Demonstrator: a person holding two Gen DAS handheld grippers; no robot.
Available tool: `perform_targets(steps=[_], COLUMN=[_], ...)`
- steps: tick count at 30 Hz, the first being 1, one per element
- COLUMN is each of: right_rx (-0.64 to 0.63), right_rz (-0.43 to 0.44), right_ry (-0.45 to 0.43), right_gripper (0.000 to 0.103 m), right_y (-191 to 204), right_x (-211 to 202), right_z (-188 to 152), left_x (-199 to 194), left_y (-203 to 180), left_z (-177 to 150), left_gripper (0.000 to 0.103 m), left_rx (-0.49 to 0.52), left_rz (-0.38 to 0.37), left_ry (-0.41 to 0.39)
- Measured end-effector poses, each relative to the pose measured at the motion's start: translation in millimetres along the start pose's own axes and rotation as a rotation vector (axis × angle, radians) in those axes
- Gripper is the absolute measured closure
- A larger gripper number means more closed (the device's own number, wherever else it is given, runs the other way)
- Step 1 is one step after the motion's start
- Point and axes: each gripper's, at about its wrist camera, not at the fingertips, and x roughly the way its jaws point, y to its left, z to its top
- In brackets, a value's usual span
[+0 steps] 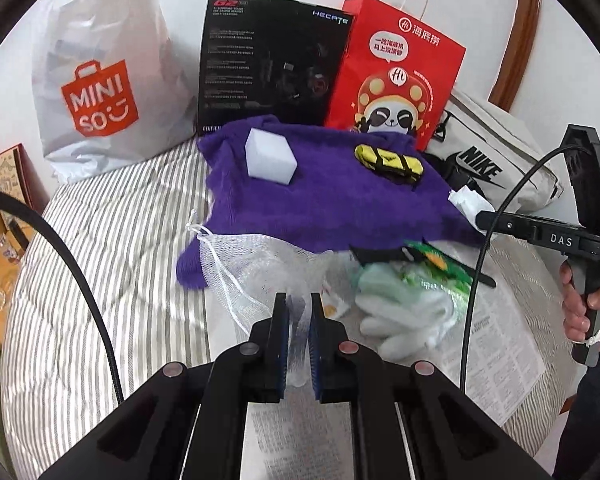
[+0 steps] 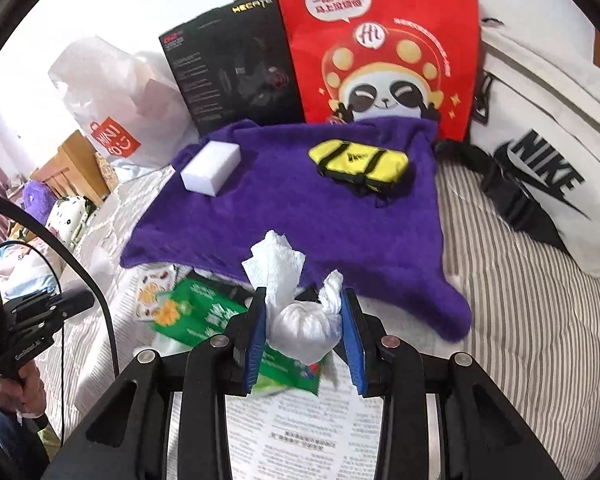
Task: Organize soft objects
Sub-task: 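Carry the mesh bag and white cloth over the purple towel with both tools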
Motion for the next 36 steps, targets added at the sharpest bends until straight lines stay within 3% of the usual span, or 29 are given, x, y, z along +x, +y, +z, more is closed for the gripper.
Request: perform_targets(steps=[9,19,30,36], right_rx=[-0.005,0.024,0.032,0.000], right_rz=[0.007,-0.048,-0.076,-0.077], right_ry=[-0.021,-0.006,0.057,0.098], right_gripper=[0.068,0.068,0.068,0.068], right_y=[-3,-37,-55,-47], right_x=[6,39,83,101], right_z=[23,51,60,55], left_x=[9,48,85,114], left_y=[3,-4,-6,0], left_z=[37,76,93,88], left_gripper=[0.094,0.094,0.094,0.094], left_rx=[0.000,-0.008,-0.012,-0.003], left_rz=[-0.013,-0.011,-0.005,0.020], left_ry=[-0.041,-0.035,-0.006,0.057])
